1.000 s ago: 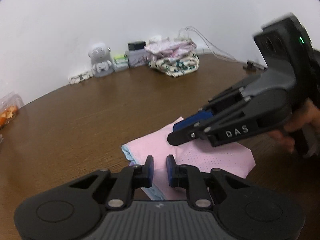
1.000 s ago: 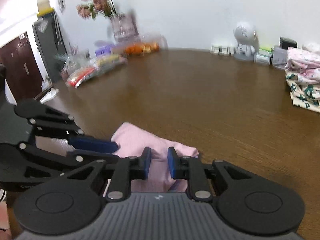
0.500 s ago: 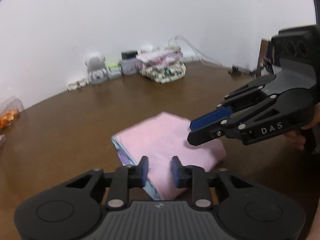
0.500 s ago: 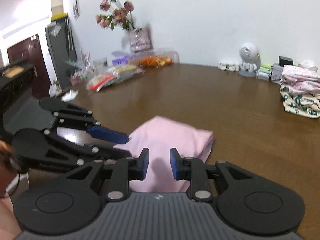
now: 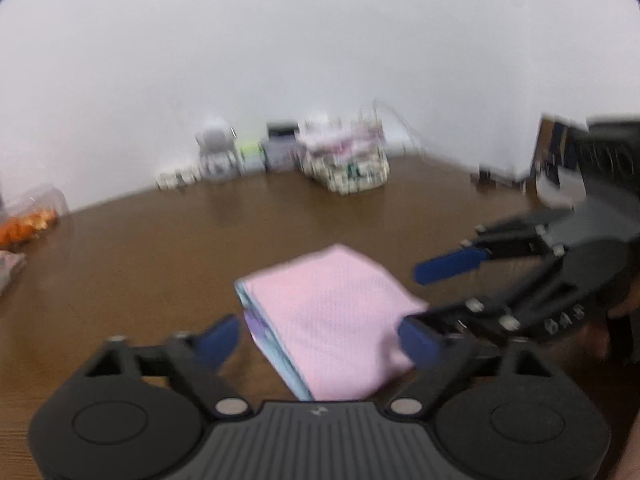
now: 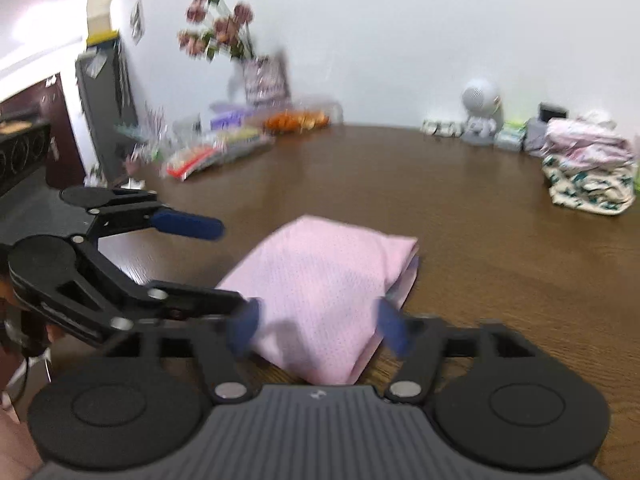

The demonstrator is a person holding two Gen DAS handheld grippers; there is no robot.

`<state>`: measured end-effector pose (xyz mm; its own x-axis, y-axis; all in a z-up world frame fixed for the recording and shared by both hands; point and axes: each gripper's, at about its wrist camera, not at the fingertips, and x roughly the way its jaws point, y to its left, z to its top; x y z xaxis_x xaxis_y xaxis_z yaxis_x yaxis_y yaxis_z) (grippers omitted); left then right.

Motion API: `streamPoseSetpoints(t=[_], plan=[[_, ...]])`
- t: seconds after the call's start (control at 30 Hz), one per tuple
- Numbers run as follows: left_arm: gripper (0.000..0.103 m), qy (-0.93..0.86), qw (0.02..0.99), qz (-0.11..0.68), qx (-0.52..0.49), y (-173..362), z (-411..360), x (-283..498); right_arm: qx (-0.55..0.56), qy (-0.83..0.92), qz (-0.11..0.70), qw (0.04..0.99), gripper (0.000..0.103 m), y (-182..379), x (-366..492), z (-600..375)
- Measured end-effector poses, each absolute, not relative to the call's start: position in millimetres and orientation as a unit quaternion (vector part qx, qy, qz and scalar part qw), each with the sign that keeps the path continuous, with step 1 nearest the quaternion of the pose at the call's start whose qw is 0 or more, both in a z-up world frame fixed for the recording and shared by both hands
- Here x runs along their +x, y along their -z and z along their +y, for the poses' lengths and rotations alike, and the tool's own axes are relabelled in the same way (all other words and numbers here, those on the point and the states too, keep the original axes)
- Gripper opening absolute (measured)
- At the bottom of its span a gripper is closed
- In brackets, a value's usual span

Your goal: Fold clothes

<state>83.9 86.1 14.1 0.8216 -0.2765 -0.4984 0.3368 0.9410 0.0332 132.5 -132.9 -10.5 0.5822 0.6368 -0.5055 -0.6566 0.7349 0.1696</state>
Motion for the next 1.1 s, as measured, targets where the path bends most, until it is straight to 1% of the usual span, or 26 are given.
streamPoseSetpoints(t=[0.03, 0.07, 0.1, 0.13, 0.33, 0.47, 0.57, 0.7, 0.73, 0.77, 0.8, 0.83, 0.87, 0.9, 0.93, 1.07, 1.1], plan=[[0.1, 0.155, 0.956, 0.242, 0.05, -19, 88, 79, -0.005, -0.362, 0.276, 0.89, 0.084, 7, 129, -138], [0.102, 0.15, 0.96, 0.234, 0.04, -23, 89, 74, 0.008, -0.361, 0.275, 0.891, 0.091, 4, 125, -142], [0.103, 0.143, 0.962, 0.232, 0.032, -26, 90, 70, 0.021, -0.359, 0.274, 0.892, 0.101, 0, 121, -147], [0.103, 0.137, 0.963, 0.231, 0.025, -27, 89, 65, 0.029, -0.355, 0.273, 0.894, 0.103, -2, 116, -150], [0.103, 0.124, 0.962, 0.242, -0.002, -21, 83, 41, 0.056, -0.325, 0.279, 0.902, 0.103, 0, 97, -165], [0.103, 0.133, 0.96, 0.246, 0.013, -23, 85, 42, 0.065, -0.312, 0.294, 0.901, 0.103, 6, 95, -170], [0.103, 0.162, 0.956, 0.24, 0.04, -33, 93, 58, 0.056, -0.312, 0.3, 0.9, 0.103, 8, 96, -167], [0.103, 0.2, 0.943, 0.251, 0.084, -49, 102, 111, 0.003, -0.317, 0.309, 0.897, 0.102, 14, 99, -146], [0.101, 0.211, 0.938, 0.259, 0.091, -51, 102, 128, -0.01, -0.316, 0.309, 0.897, 0.101, 15, 100, -140], [0.098, 0.22, 0.933, 0.268, 0.095, -51, 102, 145, -0.019, -0.317, 0.309, 0.897, 0.097, 16, 101, -135], [0.089, 0.226, 0.928, 0.278, 0.099, -49, 101, 161, -0.026, -0.315, 0.311, 0.896, 0.092, 18, 103, -129], [0.079, 0.233, 0.923, 0.287, 0.102, -47, 100, 177, -0.03, -0.31, 0.314, 0.897, 0.09, 20, 105, -125], [0.074, 0.242, 0.917, 0.298, 0.107, -43, 99, 190, -0.032, -0.307, 0.318, 0.897, 0.086, 22, 107, -122], [0.062, 0.252, 0.91, 0.31, 0.112, -39, 97, 203, -0.035, -0.301, 0.32, 0.897, 0.081, 24, 108, -120], [0.056, 0.266, 0.901, 0.323, 0.116, -34, 96, 214, -0.037, -0.296, 0.323, 0.898, 0.08, 27, 109, -119], [0.052, 0.298, 0.874, 0.368, 0.11, -14, 98, 245, -0.044, -0.286, 0.33, 0.898, 0.069, 35, 111, -116], [0.048, 0.304, 0.869, 0.377, 0.1, -10, 101, 251, -0.047, -0.285, 0.327, 0.9, 0.065, 36, 110, -115]])
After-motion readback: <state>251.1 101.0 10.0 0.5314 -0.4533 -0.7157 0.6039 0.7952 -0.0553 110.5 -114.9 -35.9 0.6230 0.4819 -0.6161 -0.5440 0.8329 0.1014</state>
